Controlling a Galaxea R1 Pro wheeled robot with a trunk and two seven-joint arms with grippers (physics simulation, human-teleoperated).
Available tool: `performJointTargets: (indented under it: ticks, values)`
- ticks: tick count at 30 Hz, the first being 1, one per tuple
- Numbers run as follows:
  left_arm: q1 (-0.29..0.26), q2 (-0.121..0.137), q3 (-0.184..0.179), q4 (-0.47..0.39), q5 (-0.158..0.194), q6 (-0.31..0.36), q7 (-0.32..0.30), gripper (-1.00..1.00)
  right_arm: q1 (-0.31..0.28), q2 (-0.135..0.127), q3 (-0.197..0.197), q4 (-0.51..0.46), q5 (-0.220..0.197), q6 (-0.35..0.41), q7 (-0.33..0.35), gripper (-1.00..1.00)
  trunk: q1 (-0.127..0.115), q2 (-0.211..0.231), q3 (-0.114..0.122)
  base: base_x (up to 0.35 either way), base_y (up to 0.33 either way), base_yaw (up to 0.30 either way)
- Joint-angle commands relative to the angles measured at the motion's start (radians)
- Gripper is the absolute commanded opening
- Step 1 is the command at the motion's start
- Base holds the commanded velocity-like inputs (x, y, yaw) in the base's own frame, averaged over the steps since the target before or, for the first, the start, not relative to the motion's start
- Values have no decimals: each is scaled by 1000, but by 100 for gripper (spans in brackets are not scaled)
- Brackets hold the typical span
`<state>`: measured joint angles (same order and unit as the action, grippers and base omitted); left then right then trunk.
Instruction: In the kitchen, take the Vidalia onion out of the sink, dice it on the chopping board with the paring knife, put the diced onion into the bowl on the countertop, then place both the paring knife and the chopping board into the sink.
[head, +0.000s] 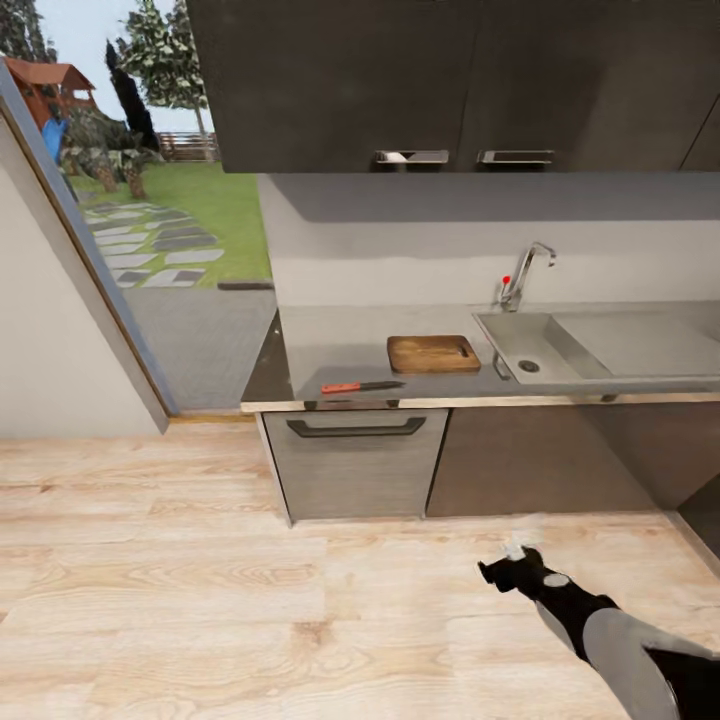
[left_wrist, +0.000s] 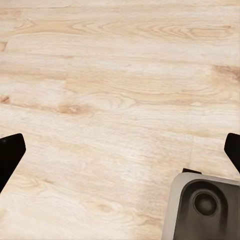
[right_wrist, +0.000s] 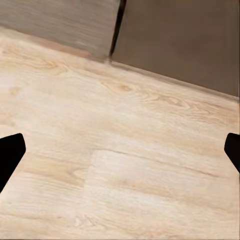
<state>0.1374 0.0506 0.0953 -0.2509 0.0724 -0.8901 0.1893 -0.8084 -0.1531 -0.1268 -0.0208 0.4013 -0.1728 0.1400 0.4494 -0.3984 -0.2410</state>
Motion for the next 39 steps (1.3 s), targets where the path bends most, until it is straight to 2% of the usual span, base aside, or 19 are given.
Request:
performJointTargets:
  ticks: [1,3,6,7,8,13,14,16,19,22,25,29,32,39]
  values:
    - [1,0,-2,-2,7,-1,-2,100,119,24,-8,3,7,-75,-35,100,1,-2,-2,0,0,0]
    - [1,0,-2,-2,7,-1,-2,100,172,42,-8,3,7,-143,-68,100,1,-2,-2,0,0,0]
    - [1,0,-2,4,7,-1,-2,100,310,81,-10,4,0,-356,-148,100,1,-2,-2,0,0,0]
    - [1,0,-2,12,7,-1,-3,100,404,99,-11,5,-36,-536,-198,100,1,-2,-2,0,0,0]
    - [1,0,-2,12,6,-1,-3,100,422,104,-11,5,-48,-571,-206,100,1,-2,-2,0,0,0]
    - [1,0,-2,16,5,-1,-4,100,544,155,-11,5,-174,-852,-280,100,1,-2,-2,0,0,0]
    - [1,0,-2,16,5,-1,-4,100,554,162,-11,5,-185,-874,-290,100,1,-2,-2,0,0,0]
    - [1,0,-2,15,4,-1,-5,100,573,177,-11,5,-206,-874,-320,100,1,-2,-2,0,0,0]
    - [1,0,-3,13,2,-2,-5,100,591,187,-13,3,-226,-874,-371,100,1,-2,-2,0,0,0]
    - [1,0,-3,12,1,-2,-5,100,592,185,-14,3,-228,-874,-376,100,1,-2,-2,0,0,0]
    - [18,17,16,22,-7,-19,-22,100,594,200,-17,-7,-209,-874,-375,100,1,-2,-2,0,0,0]
    - [41,38,42,13,-9,-42,-44,100,594,198,-15,-7,-209,-874,-376,100,1,-2,-2,0,0,0]
    - [58,38,53,-4,-8,-59,-61,100,594,193,-14,-6,-210,-874,-377,100,1,-2,-2,0,0,0]
    - [97,18,53,-25,-8,-98,-65,100,594,192,-13,-6,-212,-874,-379,100,1,-2,-2,26,-158,0]
